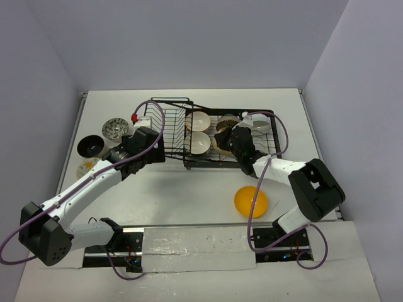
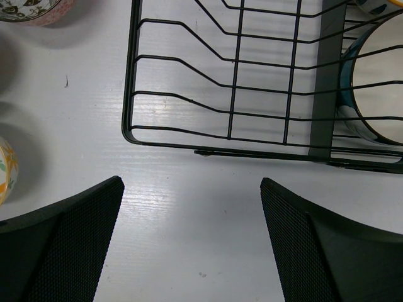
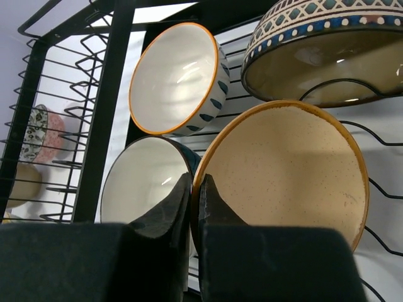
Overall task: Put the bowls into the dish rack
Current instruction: Pick up the bowl from the dish rack, then place the bowl in the dish rack.
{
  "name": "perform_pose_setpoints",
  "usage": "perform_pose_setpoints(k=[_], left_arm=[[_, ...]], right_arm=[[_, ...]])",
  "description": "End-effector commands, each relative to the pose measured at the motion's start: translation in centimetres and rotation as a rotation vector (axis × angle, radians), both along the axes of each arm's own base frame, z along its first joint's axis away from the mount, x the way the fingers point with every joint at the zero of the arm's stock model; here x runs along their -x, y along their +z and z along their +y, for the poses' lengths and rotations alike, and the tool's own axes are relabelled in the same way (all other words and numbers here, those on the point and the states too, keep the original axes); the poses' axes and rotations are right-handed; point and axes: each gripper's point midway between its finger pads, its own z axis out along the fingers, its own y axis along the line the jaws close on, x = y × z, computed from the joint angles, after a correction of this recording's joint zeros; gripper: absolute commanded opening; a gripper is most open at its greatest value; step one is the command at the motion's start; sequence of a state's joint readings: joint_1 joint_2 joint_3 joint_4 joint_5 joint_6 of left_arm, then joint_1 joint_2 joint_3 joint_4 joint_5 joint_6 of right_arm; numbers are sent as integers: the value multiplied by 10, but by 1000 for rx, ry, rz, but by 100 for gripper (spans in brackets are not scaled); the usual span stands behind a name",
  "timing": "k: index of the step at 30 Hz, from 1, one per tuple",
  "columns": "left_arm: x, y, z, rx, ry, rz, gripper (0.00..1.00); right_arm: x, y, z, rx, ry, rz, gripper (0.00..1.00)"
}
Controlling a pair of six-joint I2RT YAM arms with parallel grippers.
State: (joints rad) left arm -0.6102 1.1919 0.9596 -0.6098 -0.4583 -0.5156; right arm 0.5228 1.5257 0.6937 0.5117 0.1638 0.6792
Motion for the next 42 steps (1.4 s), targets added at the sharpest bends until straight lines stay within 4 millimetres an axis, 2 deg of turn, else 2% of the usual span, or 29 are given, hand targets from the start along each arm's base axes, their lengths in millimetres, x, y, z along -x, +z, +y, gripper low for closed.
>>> perform_pose_setpoints(k=[1,4,5,7,8,10,11,12,14,16,17,18,19,20,21,22,23,25,27,31,36,39,42], left_arm=[[-7,23,-4,35,-8,-64,95],[-7,23,-4,37,-7,-65,95],[-7,23,-5,41,-9,-67,95],[-6,24,-6,45,-12,-66,95],[-7,24,-7,51,-16,-66,95],[-6,24,-8,57,-20,-64,95],[-6,24,-9,59,-19,-65,95],[-6,24,-9,61,-18,-67,95],[-6,24,-10,67,-21,-65,95],[-6,23,-11,70,-23,-64,95],[-6,23,-12,73,-24,-62,94],[-6,23,-12,73,-26,-61,94],[-6,22,-13,77,-31,-58,94],[-5,23,-14,81,-32,-60,94],[-5,23,-14,84,-36,-59,94],[-5,24,-14,85,-36,-62,94],[-5,25,-14,88,-34,-66,94],[-5,25,-13,87,-33,-69,94],[-4,24,-13,82,-32,-67,94],[-5,21,-15,80,-37,-58,94],[-5,22,-16,86,-39,-58,94],[-5,21,-17,89,-46,-55,94],[-5,20,-19,92,-51,-50,93]], right_arm=[[-2,31,-10,-54,-57,-69,0],[6,49,-23,-120,-114,-128,0],[13,43,-30,-126,-133,-130,0],[17,67,-42,-182,-183,-212,0],[22,62,-48,-186,-199,-216,0],[26,77,-57,-220,-232,-274,0],[27,91,-59,-263,-237,-332,0],[31,86,-62,-271,-243,-342,0],[34,101,-68,-335,-260,-419,0],[33,101,-68,-369,-269,-441,0],[34,111,-70,-412,-272,-485,0],[32,103,-69,-419,-276,-479,0],[35,121,-69,-492,-268,-548,0],[33,106,-68,-492,-269,-537,0],[33,106,-68,-515,-267,-555,0],[39,127,-72,-594,-260,-643,0],[33,109,-67,-603,-260,-601,0],[26,106,-59,-591,-237,-595,0],[20,107,-45,-598,-213,-596,0],[17,124,-26,-574,-142,-644,0],[25,135,-37,-534,-171,-689,0],[26,136,-43,-503,-193,-701,0],[21,132,-40,-509,-192,-689,0]])
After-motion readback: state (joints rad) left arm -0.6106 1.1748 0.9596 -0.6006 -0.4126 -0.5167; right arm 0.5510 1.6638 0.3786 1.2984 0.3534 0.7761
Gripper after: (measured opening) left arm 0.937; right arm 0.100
